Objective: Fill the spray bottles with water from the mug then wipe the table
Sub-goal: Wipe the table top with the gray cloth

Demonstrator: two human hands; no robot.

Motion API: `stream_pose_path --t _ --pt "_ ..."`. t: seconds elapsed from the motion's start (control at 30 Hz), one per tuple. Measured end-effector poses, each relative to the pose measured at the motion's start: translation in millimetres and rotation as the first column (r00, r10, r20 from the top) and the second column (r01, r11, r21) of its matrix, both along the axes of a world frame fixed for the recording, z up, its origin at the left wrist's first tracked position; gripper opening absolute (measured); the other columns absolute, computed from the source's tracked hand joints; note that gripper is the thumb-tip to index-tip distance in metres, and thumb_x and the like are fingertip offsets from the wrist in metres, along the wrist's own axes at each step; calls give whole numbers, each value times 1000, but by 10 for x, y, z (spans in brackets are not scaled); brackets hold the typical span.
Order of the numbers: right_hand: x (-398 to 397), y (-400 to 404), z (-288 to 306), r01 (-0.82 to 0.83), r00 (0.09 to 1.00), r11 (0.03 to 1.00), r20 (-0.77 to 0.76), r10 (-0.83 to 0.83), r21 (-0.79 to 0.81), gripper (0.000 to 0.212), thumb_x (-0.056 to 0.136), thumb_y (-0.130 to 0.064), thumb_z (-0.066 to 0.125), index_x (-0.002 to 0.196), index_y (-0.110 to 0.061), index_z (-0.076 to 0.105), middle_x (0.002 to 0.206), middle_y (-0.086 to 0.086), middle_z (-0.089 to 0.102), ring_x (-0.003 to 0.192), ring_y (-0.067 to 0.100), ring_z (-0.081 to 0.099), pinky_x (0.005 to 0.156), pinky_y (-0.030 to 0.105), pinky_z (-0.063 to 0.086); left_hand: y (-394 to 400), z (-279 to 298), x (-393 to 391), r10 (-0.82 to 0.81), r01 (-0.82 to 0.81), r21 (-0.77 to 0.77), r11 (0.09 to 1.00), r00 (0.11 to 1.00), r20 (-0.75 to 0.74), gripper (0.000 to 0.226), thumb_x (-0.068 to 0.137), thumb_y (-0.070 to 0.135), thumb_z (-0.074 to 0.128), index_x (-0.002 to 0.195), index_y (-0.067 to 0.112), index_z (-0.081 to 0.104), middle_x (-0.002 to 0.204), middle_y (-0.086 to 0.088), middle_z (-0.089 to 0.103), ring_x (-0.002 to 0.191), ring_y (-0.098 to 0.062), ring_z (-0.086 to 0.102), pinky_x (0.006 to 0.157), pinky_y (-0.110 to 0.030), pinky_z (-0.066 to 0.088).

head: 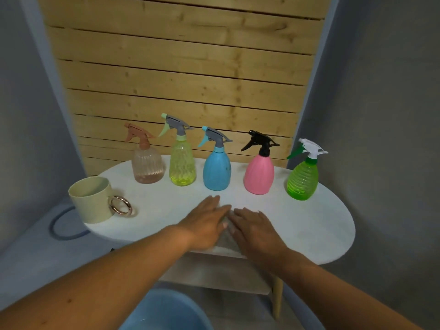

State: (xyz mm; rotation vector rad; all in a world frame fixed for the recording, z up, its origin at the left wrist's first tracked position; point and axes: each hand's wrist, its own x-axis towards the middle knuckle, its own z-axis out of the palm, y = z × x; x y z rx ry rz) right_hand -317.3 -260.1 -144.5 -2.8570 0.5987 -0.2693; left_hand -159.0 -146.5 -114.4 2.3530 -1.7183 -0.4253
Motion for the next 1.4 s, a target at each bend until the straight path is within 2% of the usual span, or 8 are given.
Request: stream_pose_path --t 0.17,0.27,0.47,0.63,0.73,0.83,1.0,1.4 --pt "-184 -33 -36 -105 978 993 -185 94 -49 91 82 -78 -18 161 -36 -1 170 -12 -5 156 11 -9 123 40 -12 143 -186 -48 -89 76 141 987 992 93 63 112 49 17 164 30 -14 171 4 -22 156 -13 -24 129 -37 -10" --pt "-164 -87 19 -134 960 990 -253 116 -51 77 88 -74 -8 159 -43 -7 169 -14 -12 155 10 -13 122 40 -16 205 -113 7 -151 120 200 972 978 146 65 111 52 15 162 31 -19 170 5 -26 155 -12 -26 129 -39 -11" --pt "-160 -177 111 -163 939 986 -311 147 -26 77 85 -74 -9 158 -47 -8 169 -14 -11 155 11 -12 124 43 -14 241 -116 48 -187 143 244 959 968 167 69 109 58 14 160 32 -24 168 6 -30 153 -10 -31 128 -39 -15" --pt "-161 -100 57 -101 953 994 -289 87 -32 63 102 -65 12 158 -46 -9 169 -11 -13 156 14 -14 122 42 -15 254 -161 13 -174 124 248 961 966 192 86 98 77 14 160 31 -25 167 6 -32 152 -10 -33 128 -40 -15" --pt "-144 -34 98 -78 949 996 -308 62 -40 72 93 -71 1 159 -43 -7 170 -9 -12 156 16 -12 124 44 -13 258 -161 -4 -141 101 235 967 976 163 91 94 83 14 161 33 -23 168 8 -30 152 -9 -32 128 -41 -14" --pt "-133 47 158 -23 954 999 -298 11 -35 89 81 -77 -8 161 -38 0 171 -5 -4 157 17 -5 124 44 -11 250 -88 -3 -90 70 187 980 990 105 87 95 80 13 163 34 -17 170 8 -26 154 -10 -28 128 -40 -12" --pt "-137 139 248 106 962 994 -254 -98 20 62 106 -56 26 161 -28 19 169 -5 17 155 15 12 125 40 -4 223 -36 38 22 -29 59 998 992 124 74 104 66 13 164 30 -12 170 6 -24 155 -10 -27 129 -39 -8" --pt "-168 174 250 94 952 996 -293 -91 -3 57 109 -45 31 162 -27 18 170 -5 13 156 18 13 126 40 3 196 -260 -206 30 -38 81 996 995 96 64 111 49 13 164 26 -14 170 4 -24 156 -12 -24 128 -36 -12"
